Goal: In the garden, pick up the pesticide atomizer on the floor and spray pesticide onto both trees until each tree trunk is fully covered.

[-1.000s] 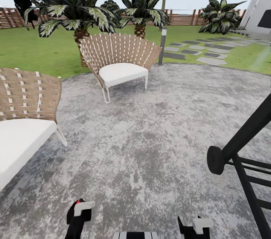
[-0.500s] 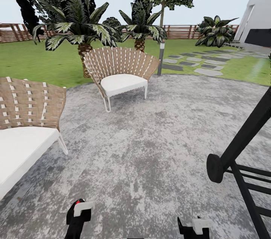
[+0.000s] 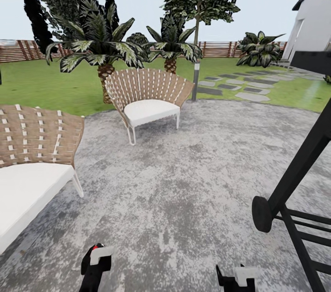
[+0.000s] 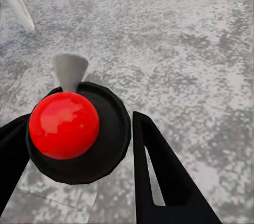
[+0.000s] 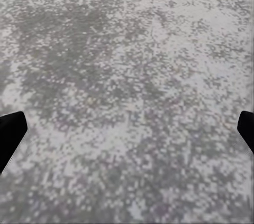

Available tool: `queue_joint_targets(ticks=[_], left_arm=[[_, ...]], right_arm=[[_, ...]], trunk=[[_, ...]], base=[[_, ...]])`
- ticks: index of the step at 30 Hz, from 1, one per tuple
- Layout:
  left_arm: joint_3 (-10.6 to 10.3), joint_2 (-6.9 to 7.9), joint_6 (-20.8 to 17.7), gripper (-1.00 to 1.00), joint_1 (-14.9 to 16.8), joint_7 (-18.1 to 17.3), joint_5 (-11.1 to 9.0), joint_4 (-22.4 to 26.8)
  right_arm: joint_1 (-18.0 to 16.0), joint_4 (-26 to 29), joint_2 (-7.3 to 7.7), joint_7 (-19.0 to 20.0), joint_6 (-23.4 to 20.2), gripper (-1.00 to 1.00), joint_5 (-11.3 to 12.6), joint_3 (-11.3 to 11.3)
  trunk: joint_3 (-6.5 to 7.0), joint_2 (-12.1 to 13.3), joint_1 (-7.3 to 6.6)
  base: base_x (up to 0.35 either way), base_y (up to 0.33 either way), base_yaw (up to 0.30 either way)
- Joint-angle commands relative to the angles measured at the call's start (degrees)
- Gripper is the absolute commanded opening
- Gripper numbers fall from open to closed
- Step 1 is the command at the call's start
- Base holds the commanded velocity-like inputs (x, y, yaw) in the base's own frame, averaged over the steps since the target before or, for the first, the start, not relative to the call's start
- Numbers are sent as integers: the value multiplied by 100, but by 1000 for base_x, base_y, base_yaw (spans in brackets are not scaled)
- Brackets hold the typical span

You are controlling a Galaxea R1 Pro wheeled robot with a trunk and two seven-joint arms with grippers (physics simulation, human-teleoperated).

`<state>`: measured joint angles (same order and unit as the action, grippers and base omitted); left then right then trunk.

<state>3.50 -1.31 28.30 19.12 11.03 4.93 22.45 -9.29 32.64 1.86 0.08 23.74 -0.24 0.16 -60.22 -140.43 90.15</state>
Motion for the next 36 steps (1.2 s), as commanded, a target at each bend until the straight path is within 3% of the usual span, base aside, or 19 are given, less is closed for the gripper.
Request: queue_joint_targets(ticks=[1,17,25,36], left_arm=[[36,-5,17,-100,2,13,52,-4],[36,-10,19,-100,-1,14,52,-4],[36,-10,19,-100,-5,13,52,-4],[36,-2,18,-100,-5,-28,45,-4]], right_arm=[[-2,-4,0,1,17,100,-2,2],[-2,0,-1,-16,17,100,-2,-6],[-2,-4,12,-17,17,100,0,-7],[-2,-14,8,-16,17,100,0,-7]], trunk=[[15,40,-24],[305,682,-375],[305,682,-375],[305,682,-375]], base=[[0,0,0],[0,0,0],[9,0,0],[297,0,0]])
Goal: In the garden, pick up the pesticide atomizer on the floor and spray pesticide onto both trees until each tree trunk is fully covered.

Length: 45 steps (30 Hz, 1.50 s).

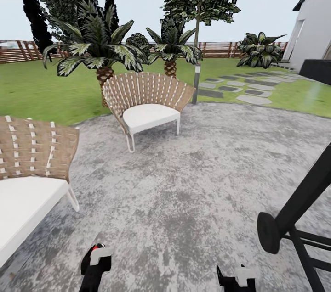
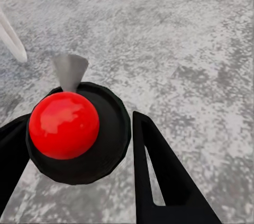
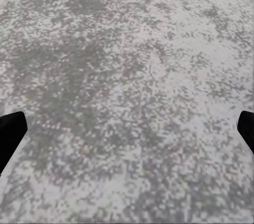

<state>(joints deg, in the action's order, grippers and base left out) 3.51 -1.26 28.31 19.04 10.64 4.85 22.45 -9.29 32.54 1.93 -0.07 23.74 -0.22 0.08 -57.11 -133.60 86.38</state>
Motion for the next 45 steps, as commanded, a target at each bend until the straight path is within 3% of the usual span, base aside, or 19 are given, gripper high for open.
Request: queue_joint_targets(ticks=[1,45], left_arm=[[35,-6,17,-100,4,11,53,-3],[35,-14,17,-100,4,1,51,-10]], right_arm=[[-3,-5,1,-1,17,100,-3,1],[-3,-11,1,-1,17,100,-3,1]], trunk=[[-5,-2,2],[-5,-2,2]], base=[[336,0,0],[339,0,0]])
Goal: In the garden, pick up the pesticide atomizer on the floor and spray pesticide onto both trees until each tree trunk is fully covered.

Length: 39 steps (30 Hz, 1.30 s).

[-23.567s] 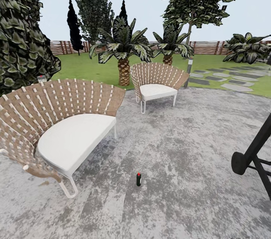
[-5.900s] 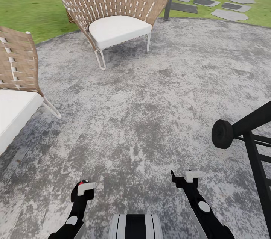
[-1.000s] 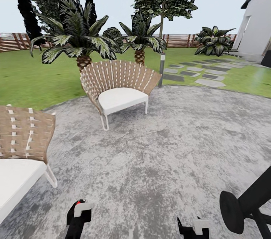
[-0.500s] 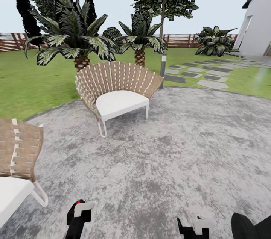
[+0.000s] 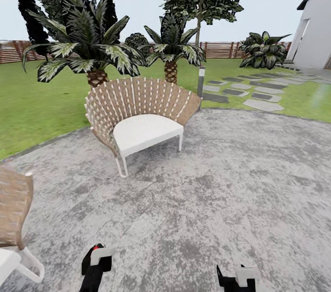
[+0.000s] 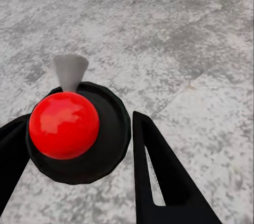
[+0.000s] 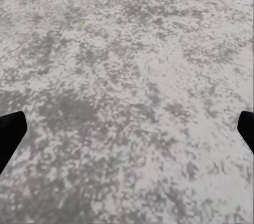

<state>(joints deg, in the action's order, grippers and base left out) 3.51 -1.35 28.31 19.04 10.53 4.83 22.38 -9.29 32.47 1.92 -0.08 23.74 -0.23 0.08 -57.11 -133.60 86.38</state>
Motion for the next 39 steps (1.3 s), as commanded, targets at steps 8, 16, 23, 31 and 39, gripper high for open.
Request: queue_joint_targets(ticks=[8,16,23,31,39], left_arm=[[35,-6,17,-100,4,4,53,-4],[35,-6,17,-100,4,2,53,-5],[35,-6,17,-100,4,2,53,-5],[35,-6,17,-100,4,2,53,-5],[35,-6,17,-100,4,2,53,-5]], right_arm=[[-3,-4,1,-1,17,100,0,1],[-3,-4,1,-1,17,100,0,1],[-3,-4,1,-1,17,100,0,1],[-3,-96,-5,12,17,100,3,1],[-3,-158,-8,17,17,100,6,1]], trunk=[[-5,-2,2],[-5,-2,2],[-5,-2,2],[-5,-2,2],[-5,-2,2]], base=[[339,0,-98],[339,0,-186],[339,0,-98],[339,0,-67],[339,-39,-281]])
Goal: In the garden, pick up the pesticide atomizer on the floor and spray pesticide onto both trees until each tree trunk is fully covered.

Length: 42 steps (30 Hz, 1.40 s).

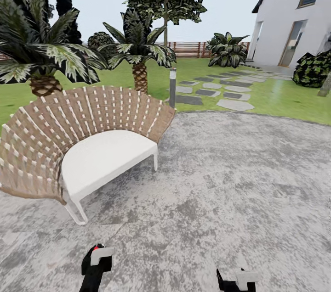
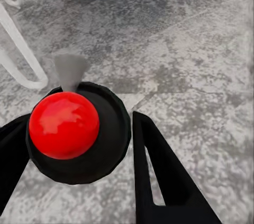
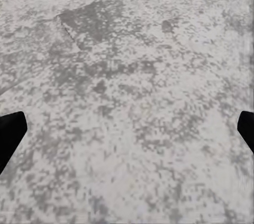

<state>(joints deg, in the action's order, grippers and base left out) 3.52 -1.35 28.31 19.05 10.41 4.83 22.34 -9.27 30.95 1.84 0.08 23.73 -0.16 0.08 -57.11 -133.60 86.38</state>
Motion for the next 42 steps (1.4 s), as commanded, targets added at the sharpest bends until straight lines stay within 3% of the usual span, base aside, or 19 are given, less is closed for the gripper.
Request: queue_joint_targets(ticks=[1,17,35,42], left_arm=[[35,-5,16,-100,2,13,53,-1],[35,-5,16,-100,2,13,55,2],[35,-5,16,-100,2,13,59,0],[35,-5,16,-100,2,13,61,1]], right_arm=[[-4,-4,0,1,18,100,-2,1],[-4,-1,0,1,18,100,-2,1],[-4,-1,0,1,18,100,-2,1],[-4,-1,0,1,18,100,-2,1]], trunk=[[-5,-2,2],[-5,-2,2],[-5,-2,2],[-5,-2,2]], base=[[339,-71,-298],[339,-71,-294],[340,-3,-25],[340,0,-231]])
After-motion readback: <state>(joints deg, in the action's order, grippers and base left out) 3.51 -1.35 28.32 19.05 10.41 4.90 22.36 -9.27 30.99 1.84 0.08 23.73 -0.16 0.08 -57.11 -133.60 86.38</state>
